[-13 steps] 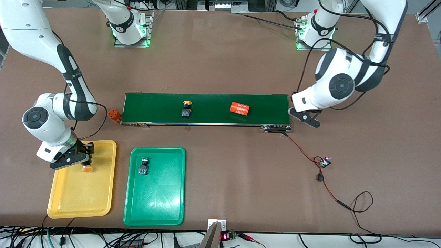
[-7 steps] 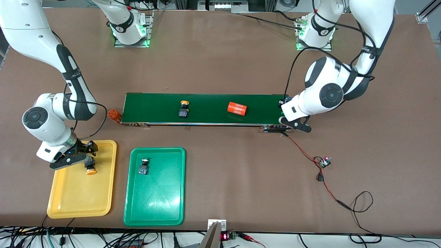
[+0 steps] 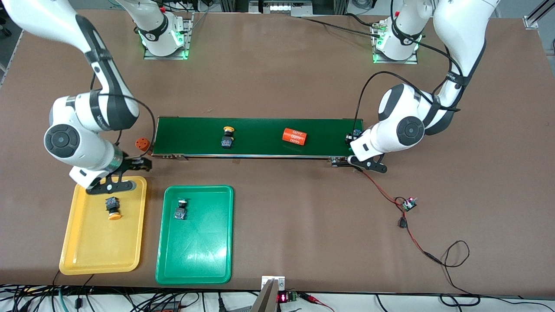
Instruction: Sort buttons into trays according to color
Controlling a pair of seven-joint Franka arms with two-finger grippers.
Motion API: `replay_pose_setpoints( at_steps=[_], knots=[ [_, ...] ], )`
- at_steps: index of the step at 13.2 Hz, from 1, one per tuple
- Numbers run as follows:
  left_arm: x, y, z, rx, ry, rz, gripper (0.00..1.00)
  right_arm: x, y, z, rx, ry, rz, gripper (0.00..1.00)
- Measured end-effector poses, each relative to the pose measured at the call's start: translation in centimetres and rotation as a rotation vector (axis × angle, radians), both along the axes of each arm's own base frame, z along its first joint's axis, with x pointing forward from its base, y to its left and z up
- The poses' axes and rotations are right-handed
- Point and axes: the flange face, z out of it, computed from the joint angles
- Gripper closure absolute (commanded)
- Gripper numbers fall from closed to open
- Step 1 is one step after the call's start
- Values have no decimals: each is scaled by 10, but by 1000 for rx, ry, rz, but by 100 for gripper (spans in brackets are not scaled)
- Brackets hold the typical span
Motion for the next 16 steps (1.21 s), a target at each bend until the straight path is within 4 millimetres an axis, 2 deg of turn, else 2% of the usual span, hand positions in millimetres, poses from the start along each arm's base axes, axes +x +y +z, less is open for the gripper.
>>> replay_pose_setpoints(
  at_steps=[2, 4, 6, 8, 9, 10, 12, 16],
  knots=[
    [0, -2, -3, -3, -2, -1, 0, -7, 14, 11, 64, 33, -51, 0],
    [5, -4, 8, -7, -25, -2, 0, -12, 33, 14, 76, 45, -102, 0],
    [7, -4, 38, -2, -50, -9, 0, -20, 62, 13, 85, 67, -165, 0],
    [7, 0, 85, 13, -87, -12, 0, -28, 91, 11, 84, 80, -221, 0],
    [5, 10, 109, 27, -98, -3, 0, -32, 105, 10, 78, 84, -245, 0],
    [4, 27, 129, 44, -97, 19, 0, -36, 118, 8, 72, 88, -267, 0],
    [9, 74, 156, 65, -99, 92, 0, -40, 132, 1, 69, 91, -296, 0],
    [16, 169, 212, 105, -168, 245, 0, -41, 143, -18, 78, 105, -291, 0]
  ],
)
